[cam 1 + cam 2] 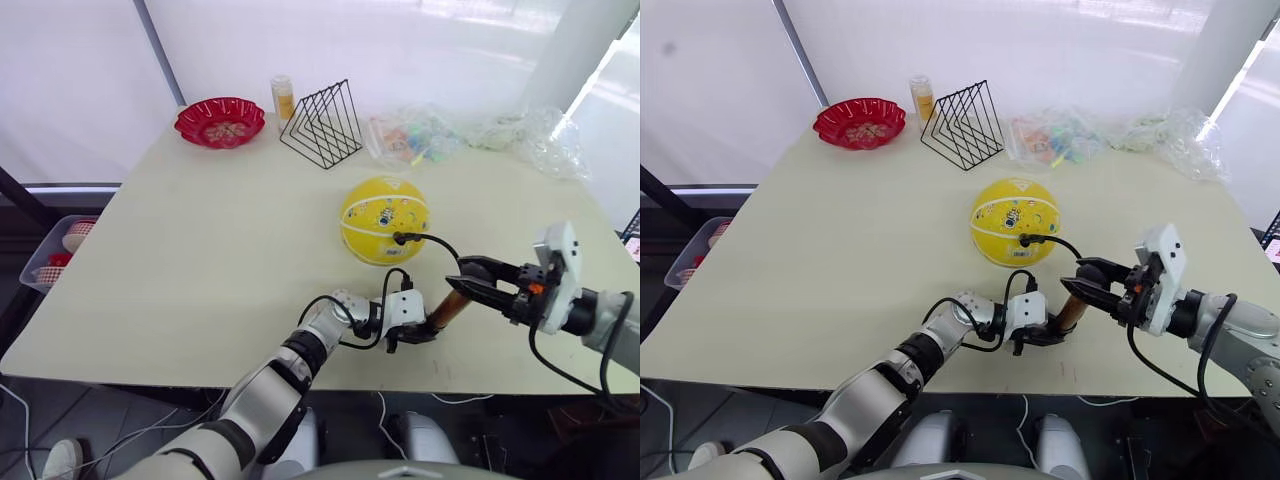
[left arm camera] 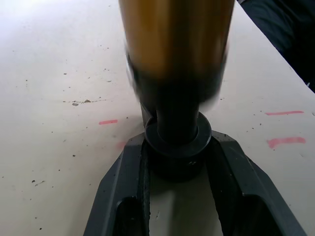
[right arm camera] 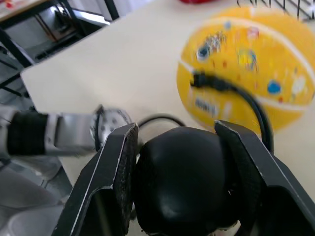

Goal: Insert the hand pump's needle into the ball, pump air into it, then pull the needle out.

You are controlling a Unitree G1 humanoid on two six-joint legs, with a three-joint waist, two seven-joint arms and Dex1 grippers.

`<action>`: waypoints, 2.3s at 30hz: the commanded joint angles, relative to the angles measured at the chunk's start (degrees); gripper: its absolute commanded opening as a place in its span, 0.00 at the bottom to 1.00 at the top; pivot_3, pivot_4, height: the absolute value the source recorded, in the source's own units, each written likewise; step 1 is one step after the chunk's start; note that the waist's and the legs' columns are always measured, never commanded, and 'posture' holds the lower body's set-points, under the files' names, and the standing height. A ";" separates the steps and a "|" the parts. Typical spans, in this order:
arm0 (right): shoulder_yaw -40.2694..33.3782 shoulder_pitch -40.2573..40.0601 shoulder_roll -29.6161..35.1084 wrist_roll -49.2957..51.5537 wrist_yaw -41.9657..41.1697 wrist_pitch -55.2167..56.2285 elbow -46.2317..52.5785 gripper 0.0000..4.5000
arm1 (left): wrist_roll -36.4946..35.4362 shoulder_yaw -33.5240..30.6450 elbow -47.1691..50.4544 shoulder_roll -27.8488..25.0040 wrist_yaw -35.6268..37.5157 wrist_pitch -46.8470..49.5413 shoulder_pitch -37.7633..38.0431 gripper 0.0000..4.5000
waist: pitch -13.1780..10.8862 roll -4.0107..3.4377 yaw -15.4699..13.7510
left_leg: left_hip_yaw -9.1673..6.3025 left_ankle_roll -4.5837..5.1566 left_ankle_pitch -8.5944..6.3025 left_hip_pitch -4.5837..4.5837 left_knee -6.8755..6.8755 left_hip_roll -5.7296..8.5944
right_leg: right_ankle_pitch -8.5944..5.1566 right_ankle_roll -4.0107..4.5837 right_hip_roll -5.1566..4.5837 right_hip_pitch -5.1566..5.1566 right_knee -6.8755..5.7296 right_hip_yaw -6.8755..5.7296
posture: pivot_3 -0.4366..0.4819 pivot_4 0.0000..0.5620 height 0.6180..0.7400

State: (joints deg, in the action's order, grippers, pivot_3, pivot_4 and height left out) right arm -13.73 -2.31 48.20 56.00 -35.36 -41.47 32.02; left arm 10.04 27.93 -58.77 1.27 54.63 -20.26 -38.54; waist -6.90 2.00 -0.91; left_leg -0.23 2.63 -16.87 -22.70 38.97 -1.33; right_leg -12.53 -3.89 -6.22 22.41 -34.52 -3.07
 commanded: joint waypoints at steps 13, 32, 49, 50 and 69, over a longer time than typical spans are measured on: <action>-23.16 17.88 15.01 19.42 0.76 -9.27 -10.17 0.44 | 6.49 3.67 -8.97 -3.67 0.23 5.42 3.63 0.25 | -0.64 -0.38 -0.20 | -0.17 0.00 0.00 -0.12 0.23 0.03 | 0.03 0.00 0.01 -0.03 -0.06 -0.09 | 0.48 0.27 0.96; -0.45 1.45 -0.88 -1.75 0.04 -0.31 -0.82 0.44 | 6.27 3.46 -8.98 -3.46 0.29 5.99 3.48 0.25 | -0.27 -0.16 -0.06 | -0.27 0.00 0.00 0.00 0.21 0.01 | 0.02 0.01 0.06 -0.14 -0.06 -0.15 | 0.48 0.27 0.96; -19.43 18.47 13.46 17.24 1.19 -9.96 -8.21 0.44 | 6.40 3.53 -9.06 -3.38 0.82 6.02 3.34 0.25 | -0.55 -0.41 -0.09 | -0.24 0.00 0.00 -0.04 0.25 0.03 | 0.03 0.01 -0.01 -0.13 -0.07 -0.14 | 0.48 0.27 0.96; -18.04 17.01 12.78 16.25 1.21 -10.13 -7.09 0.44 | 6.41 3.54 -9.02 -3.38 0.85 6.00 3.34 0.25 | -0.55 -0.41 -0.09 | -0.23 0.00 0.00 -0.04 0.25 0.03 | 0.03 0.01 -0.02 -0.13 -0.07 -0.13 | 0.48 0.27 0.96; -3.15 5.29 -0.46 -1.76 -0.86 0.24 -2.34 0.44 | 6.24 3.42 -9.05 -3.33 0.80 6.23 3.17 0.25 | -0.35 -0.35 0.01 | -0.38 0.00 0.00 0.00 0.25 0.05 | 0.01 -0.01 0.25 -0.19 -0.08 0.15 | 0.48 0.27 0.96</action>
State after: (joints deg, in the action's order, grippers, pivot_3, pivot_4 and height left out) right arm -11.99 1.42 46.61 53.91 -36.63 -41.84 29.93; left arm 10.05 27.69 -59.28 1.52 54.88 -20.00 -39.23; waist -7.25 1.64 -0.90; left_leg -0.61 2.62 -16.87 -22.70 39.23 -1.28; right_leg -12.52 -3.89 -5.97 22.22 -34.60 -2.92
